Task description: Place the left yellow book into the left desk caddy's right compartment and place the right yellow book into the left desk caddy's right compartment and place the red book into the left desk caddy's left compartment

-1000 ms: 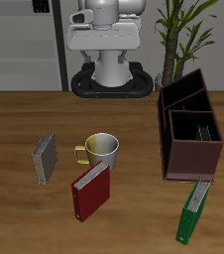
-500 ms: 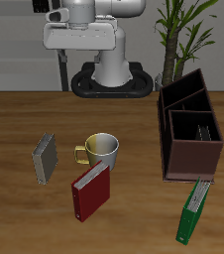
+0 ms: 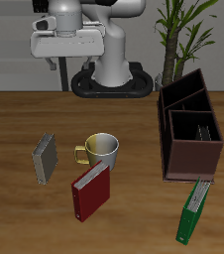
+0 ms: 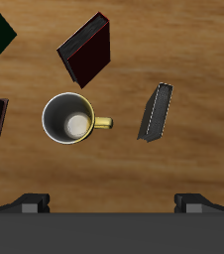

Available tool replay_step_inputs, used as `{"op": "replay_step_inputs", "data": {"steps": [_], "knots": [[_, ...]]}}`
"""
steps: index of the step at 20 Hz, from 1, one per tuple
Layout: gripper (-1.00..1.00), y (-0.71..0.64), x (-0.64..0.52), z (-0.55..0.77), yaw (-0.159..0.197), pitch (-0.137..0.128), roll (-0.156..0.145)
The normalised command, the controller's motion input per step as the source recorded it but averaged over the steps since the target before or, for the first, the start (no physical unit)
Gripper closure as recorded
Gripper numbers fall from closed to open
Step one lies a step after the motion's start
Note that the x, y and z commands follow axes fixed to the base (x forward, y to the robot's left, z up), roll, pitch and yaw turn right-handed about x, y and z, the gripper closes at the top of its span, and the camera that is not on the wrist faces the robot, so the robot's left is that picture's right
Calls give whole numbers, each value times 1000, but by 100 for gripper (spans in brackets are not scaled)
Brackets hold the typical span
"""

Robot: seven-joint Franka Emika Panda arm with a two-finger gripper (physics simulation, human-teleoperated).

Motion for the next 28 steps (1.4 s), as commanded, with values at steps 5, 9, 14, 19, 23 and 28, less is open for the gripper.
{"op": "replay_step_inputs", "data": {"steps": [5,9,14,19,23,28], "knots": [[-100,-284,230,-74,-37,-23,-4],[-100,-184,188,-119,-16,-21,-31],[-100,-108,247,-100,-12,-20,1],[-100,-95,273,-138,19,-32,5],[-100,-81,159,-53,-9,-51,5],[-100,-81,79,-83,-27,-41,-8]]}}
